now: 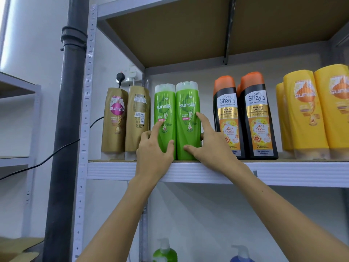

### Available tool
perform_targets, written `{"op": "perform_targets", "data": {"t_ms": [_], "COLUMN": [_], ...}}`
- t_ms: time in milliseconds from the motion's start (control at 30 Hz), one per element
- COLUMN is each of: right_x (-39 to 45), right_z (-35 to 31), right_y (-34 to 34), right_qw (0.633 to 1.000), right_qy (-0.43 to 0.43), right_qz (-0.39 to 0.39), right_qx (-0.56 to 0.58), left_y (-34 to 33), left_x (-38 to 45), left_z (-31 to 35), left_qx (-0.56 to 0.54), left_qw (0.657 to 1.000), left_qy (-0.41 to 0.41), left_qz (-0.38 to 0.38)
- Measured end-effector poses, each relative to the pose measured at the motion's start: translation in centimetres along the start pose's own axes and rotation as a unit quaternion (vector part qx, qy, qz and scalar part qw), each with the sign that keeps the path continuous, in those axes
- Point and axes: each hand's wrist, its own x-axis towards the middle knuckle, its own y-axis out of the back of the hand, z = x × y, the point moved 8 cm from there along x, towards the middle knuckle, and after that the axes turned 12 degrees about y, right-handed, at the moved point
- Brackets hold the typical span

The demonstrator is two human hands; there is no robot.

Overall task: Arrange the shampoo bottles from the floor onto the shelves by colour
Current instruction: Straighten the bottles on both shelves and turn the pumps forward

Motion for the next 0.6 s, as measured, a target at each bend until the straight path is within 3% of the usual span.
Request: {"op": "perform_targets", "data": {"t_ms": [600], "right_x": [0.07], "right_z": [0.41], "right_y": [-0.39], "right_qw": [1.0], "right_qy": [-0.001], "right_qz": [-0.01], "right_qx": [0.001], "left_y": [0.08], "left_x": [-0.09], "left_z": [0.09], "left_qx": [0.006], "left_qw": [1.0], "left_qy": [0.003], "left_qz": [0.0]}}
